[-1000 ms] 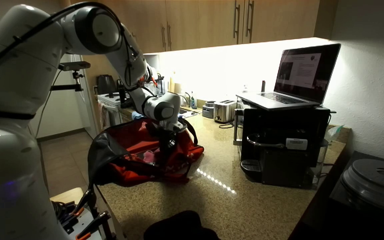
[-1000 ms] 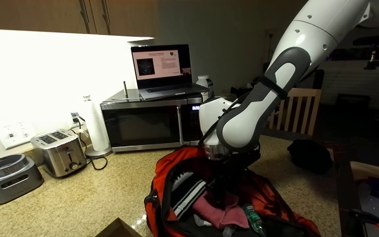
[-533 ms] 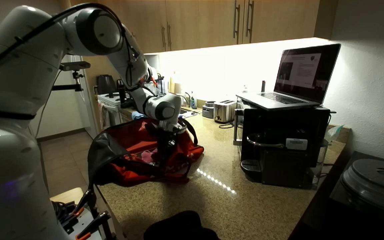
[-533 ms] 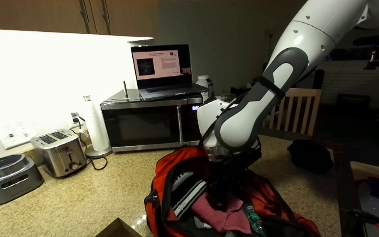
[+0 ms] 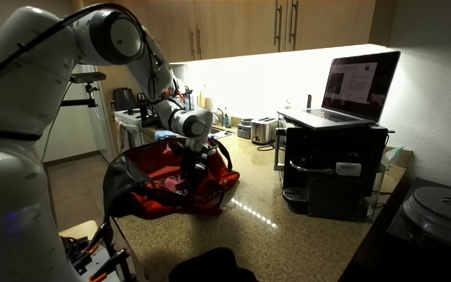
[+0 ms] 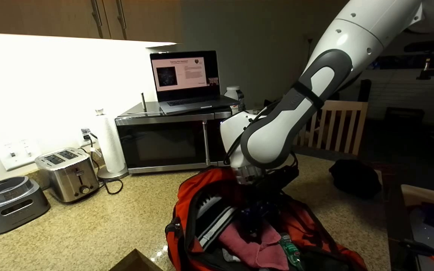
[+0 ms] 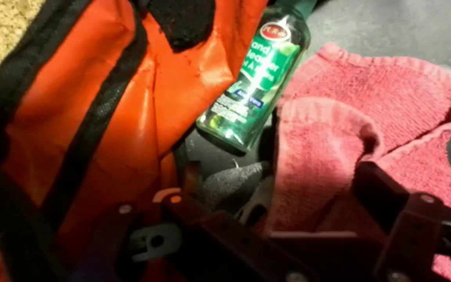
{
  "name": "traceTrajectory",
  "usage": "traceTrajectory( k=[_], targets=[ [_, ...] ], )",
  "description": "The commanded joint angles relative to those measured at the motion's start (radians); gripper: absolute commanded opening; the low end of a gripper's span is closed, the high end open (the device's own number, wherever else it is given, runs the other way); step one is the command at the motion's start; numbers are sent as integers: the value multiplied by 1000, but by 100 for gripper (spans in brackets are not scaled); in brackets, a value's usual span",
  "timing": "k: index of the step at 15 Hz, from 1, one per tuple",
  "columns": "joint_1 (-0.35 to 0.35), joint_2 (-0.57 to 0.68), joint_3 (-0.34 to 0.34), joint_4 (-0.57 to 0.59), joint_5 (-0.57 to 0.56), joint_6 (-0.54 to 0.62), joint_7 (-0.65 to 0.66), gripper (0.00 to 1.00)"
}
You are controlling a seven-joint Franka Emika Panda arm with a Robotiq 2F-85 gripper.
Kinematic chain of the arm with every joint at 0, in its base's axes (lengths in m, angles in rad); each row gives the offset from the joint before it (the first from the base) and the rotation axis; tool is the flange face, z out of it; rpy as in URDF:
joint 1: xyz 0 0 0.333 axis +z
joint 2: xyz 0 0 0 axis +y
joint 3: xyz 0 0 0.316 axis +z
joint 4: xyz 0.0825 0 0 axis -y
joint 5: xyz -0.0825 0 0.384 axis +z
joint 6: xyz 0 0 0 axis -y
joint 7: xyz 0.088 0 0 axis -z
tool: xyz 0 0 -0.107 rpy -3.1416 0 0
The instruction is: Remove the towel from the bag
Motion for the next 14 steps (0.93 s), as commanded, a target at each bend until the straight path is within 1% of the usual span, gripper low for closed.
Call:
traceTrajectory(
  k=[1,2,4,7,9,12,13,14],
  targets=[
    [-5,-18,8,8,23,-41,-10,100],
    [-5,-17,8,11,23,-40,-10,77],
    [-6,-17,9,14,27,-32,-13,67],
    [-9,-17,10,19,32,-23,-14,45],
    [-10,-15,10,21,35,-22,-15,34],
    [-13,-13,10,22,40,-21,-18,13],
    [-14,-13,10,22,42,-21,-18,7],
    [-14,-13,9,22,44,-22,-19,5]
  ],
)
